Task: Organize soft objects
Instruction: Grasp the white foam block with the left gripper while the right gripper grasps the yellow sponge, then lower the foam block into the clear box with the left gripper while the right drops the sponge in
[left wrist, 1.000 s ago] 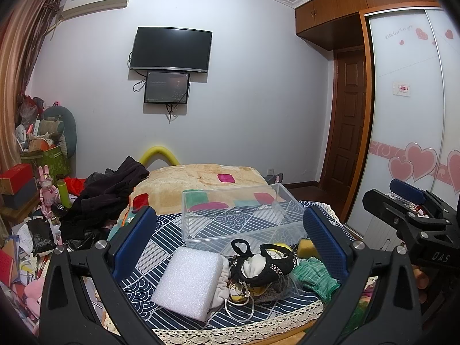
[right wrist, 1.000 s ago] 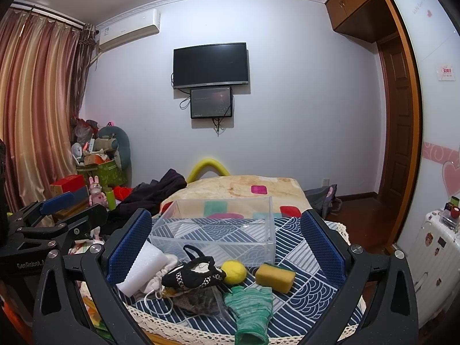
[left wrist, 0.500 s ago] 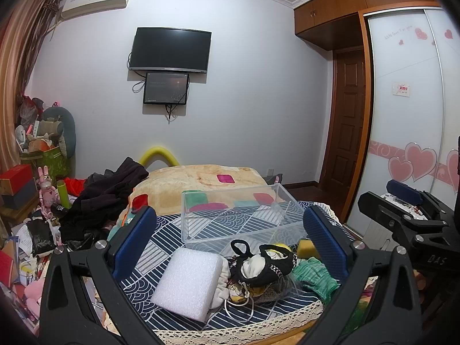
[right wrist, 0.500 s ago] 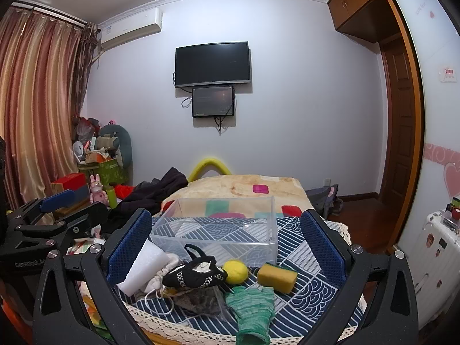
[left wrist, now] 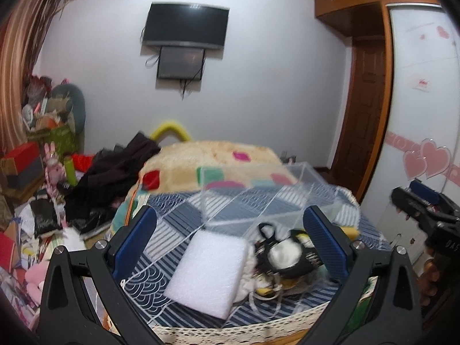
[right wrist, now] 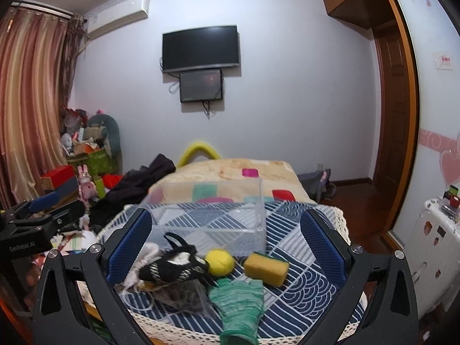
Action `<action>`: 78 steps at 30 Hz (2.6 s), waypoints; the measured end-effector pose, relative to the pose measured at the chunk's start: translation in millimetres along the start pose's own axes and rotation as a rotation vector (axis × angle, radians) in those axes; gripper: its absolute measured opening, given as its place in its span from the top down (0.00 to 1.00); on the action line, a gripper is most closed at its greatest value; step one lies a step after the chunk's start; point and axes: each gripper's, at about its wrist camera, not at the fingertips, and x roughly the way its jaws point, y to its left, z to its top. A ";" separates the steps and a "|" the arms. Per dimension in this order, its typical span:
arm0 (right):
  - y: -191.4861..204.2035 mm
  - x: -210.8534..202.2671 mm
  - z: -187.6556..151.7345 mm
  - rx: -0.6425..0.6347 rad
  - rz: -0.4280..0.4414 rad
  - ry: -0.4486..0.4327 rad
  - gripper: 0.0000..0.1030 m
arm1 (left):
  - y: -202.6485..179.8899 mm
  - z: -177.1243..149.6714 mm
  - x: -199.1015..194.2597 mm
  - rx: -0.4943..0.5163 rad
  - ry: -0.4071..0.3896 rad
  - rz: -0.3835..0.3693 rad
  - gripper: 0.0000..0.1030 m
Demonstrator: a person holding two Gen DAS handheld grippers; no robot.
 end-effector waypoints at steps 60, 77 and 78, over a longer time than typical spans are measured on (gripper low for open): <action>-15.7 59.8 21.8 0.027 0.024 0.106 0.36 | 28.9 12.4 70.9 -0.026 0.090 -0.031 0.14; 1.2 132.1 20.9 -0.047 0.060 0.206 0.36 | 2.8 43.3 166.1 0.021 0.224 -0.068 0.14; 0.5 136.8 17.3 -0.048 0.065 0.227 0.36 | 2.5 40.9 175.8 0.017 0.249 -0.074 0.14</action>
